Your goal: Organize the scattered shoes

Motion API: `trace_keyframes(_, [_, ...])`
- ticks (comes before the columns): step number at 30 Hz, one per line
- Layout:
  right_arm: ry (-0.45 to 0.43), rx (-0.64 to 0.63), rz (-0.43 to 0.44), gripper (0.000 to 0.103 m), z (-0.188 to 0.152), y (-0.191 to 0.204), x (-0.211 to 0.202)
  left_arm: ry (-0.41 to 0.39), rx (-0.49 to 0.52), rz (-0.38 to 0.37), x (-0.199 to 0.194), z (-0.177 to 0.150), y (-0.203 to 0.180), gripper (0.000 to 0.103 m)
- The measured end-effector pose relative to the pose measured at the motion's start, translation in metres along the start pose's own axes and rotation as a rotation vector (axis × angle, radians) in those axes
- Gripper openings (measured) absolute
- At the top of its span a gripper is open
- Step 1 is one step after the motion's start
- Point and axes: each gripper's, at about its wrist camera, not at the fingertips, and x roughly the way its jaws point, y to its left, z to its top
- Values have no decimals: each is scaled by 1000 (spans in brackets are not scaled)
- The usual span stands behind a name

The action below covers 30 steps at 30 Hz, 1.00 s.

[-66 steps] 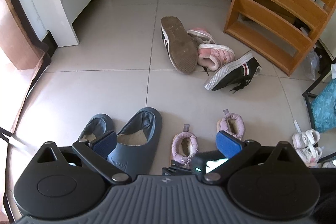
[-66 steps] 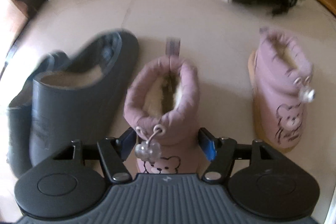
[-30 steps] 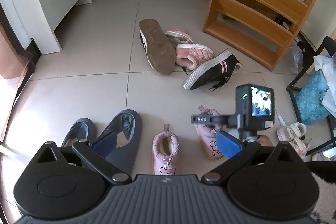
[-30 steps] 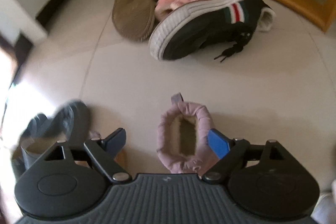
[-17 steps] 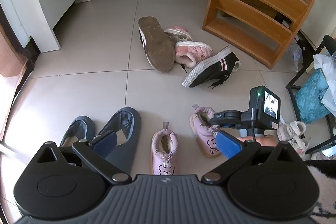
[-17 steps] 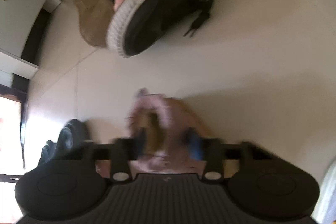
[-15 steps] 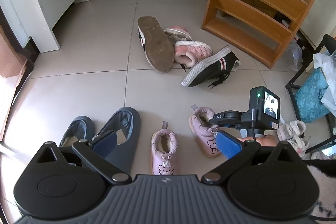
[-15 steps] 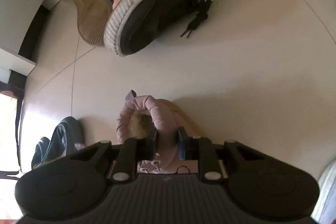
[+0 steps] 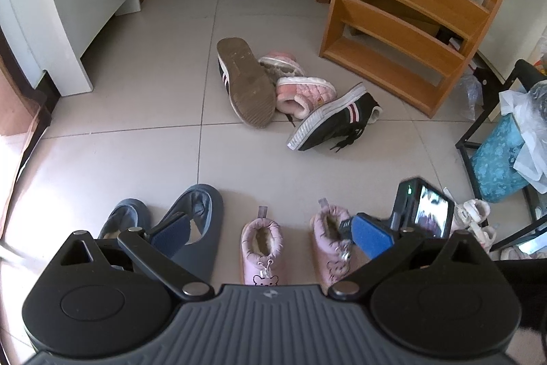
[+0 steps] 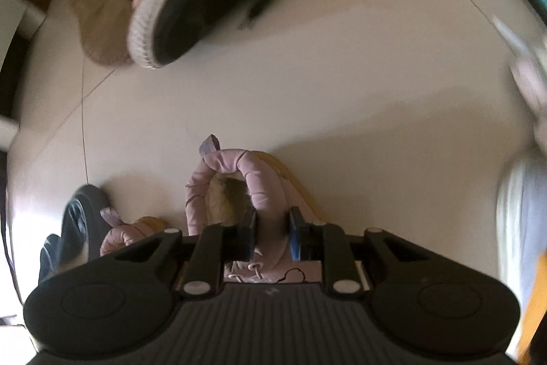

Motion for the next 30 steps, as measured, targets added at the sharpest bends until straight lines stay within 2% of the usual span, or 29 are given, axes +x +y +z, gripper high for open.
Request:
trace_keyframes(14, [-22,192,65,21,-44,2,-4,7,34,21,4,-5,-6,103])
trace_keyframes(18, [-22,195,88,22,-51,8,-3,10,47,25,5,-6,-9,103])
trace_keyframes(21, [-28,139,103,29,-51,14,-4,11,50,19,6,-6,-10,103])
trace_keyframes(23, [-34,78,96,50,-46,20,-8,9,47,13,6,-4,-10,103])
trace_keyframes(24, [-41,59,87,67,-44,21,-11,5,41,8,6,-3,-10,103])
trace_keyframes(25, [-69,34,62,77,-41,24,-18,3,37,5,6,-1,-10,103])
trace_keyframes(27, [-143,-18,22,79,-29,28,-40,-12,5,-9,2,4,-10,103])
trace_keyframes(30, [-178,-53,23,81,-7,31,-66,-52,-2,14,-5,11,-11,103])
